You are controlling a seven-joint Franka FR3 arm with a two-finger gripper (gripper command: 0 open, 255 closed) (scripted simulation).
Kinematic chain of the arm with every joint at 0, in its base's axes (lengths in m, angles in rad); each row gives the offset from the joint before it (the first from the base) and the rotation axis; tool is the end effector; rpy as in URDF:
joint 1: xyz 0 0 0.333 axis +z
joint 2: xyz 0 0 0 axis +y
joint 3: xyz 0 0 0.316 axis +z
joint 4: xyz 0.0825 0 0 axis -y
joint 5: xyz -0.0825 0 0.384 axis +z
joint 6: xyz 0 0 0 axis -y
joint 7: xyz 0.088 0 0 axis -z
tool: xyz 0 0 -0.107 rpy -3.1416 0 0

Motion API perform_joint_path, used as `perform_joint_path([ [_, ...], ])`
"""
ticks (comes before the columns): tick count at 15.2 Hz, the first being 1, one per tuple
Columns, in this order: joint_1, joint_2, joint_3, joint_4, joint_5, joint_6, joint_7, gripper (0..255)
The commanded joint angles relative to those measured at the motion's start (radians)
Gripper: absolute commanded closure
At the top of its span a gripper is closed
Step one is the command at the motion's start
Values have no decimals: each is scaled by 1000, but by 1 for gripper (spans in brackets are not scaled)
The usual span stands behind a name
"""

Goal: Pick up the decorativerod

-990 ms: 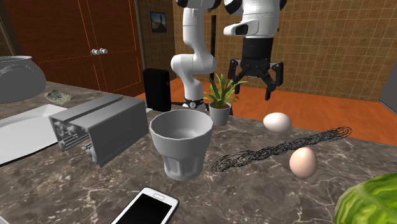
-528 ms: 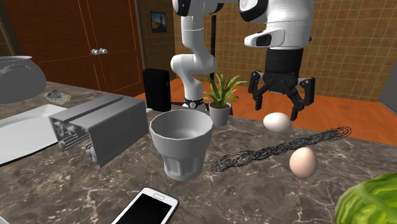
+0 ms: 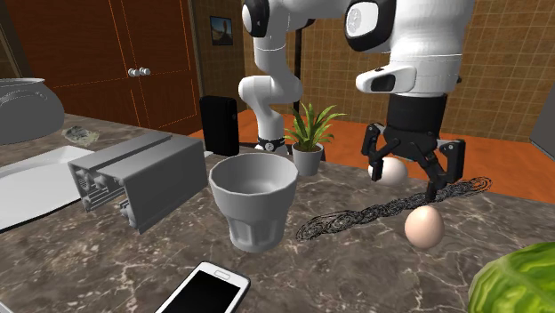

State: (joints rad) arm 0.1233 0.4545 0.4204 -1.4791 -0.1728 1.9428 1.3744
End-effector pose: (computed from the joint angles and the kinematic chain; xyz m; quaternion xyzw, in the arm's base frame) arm 0.6161 0.3057 0.4365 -0.9180 0.3958 -0.0073 0.0250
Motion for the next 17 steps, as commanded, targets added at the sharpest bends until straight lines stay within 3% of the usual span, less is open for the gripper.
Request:
perform_joint_path([
  [1,2,10,-2,-12,-4,21,5,0],
  [5,1,18,-5,-35,-9,52,7,0],
  [6,1,17,-5,-37,-8,53,7,255],
  [17,2,11,-3,-17,-5,28,5,255],
])
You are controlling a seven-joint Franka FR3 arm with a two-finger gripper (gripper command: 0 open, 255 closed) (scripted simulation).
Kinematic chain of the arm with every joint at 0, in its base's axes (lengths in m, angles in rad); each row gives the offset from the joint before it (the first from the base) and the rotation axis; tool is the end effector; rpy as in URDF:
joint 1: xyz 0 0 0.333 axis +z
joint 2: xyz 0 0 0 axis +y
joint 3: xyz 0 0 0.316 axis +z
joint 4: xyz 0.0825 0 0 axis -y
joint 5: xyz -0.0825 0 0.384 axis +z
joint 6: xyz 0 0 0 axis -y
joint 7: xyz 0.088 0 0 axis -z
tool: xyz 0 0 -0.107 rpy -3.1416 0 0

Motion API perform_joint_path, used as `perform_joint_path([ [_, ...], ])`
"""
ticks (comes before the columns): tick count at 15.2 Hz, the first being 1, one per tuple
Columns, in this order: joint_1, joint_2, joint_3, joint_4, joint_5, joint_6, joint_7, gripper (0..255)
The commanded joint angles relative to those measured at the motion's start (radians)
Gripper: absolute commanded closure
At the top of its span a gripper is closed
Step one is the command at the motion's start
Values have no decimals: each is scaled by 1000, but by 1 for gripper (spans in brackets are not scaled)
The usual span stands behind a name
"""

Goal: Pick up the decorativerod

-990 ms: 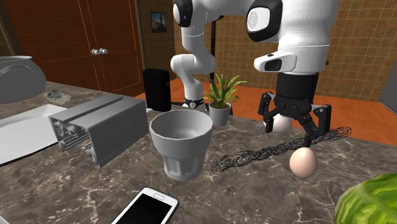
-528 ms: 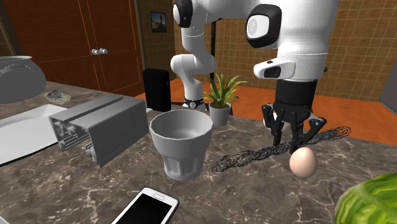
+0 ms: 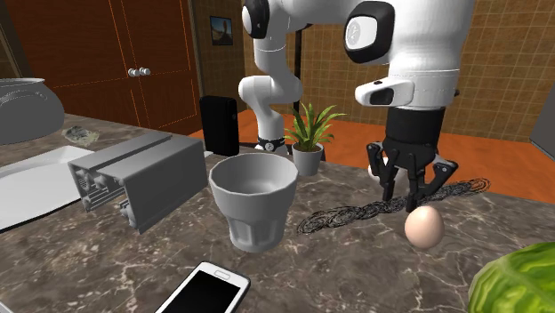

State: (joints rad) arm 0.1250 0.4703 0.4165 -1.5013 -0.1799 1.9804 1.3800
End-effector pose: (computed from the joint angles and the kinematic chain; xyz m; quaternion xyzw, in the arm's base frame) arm 0.6177 0.3066 0.4188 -0.9176 0.3965 -0.0075 0.0253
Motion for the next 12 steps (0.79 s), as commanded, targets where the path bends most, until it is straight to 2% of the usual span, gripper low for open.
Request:
perform_joint_path([
  [1,0,-8,2,15,3,-21,-2,255],
  [12,9,-24,9,140,14,-161,-10,255],
])
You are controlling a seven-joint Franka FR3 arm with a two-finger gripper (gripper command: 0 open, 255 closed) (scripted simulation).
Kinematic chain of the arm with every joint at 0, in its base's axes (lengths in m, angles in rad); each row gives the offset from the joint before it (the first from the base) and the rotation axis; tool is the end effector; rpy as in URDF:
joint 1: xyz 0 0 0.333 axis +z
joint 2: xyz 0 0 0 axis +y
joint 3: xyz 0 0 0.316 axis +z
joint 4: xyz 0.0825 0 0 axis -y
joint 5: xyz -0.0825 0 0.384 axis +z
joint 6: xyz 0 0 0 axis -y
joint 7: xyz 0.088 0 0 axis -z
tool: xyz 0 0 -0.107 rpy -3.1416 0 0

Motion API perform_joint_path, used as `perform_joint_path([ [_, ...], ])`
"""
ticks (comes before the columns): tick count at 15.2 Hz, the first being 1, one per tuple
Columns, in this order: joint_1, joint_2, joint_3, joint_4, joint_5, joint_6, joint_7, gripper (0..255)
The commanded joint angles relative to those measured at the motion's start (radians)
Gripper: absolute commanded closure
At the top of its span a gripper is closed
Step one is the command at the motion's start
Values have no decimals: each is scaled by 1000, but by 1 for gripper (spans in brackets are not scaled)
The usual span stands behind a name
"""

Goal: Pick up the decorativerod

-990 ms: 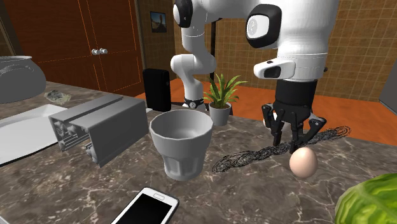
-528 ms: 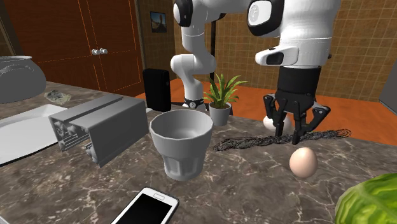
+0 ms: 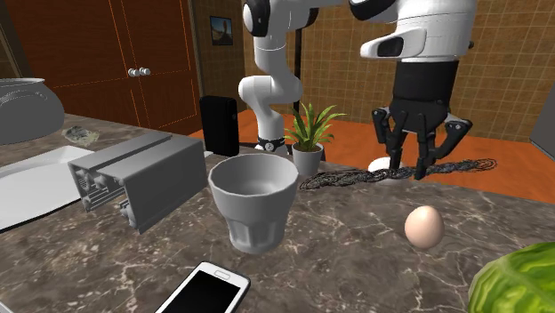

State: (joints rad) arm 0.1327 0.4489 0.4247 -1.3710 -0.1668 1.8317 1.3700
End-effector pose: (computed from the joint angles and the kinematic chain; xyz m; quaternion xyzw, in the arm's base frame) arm 0.6178 0.3065 0.4818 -0.9177 0.3964 -0.0076 0.0255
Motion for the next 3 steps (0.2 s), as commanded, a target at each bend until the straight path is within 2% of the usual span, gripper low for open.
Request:
perform_joint_path([
  [1,3,-2,1,24,1,-26,0,255],
  [3,3,-2,1,26,1,-28,0,255],
])
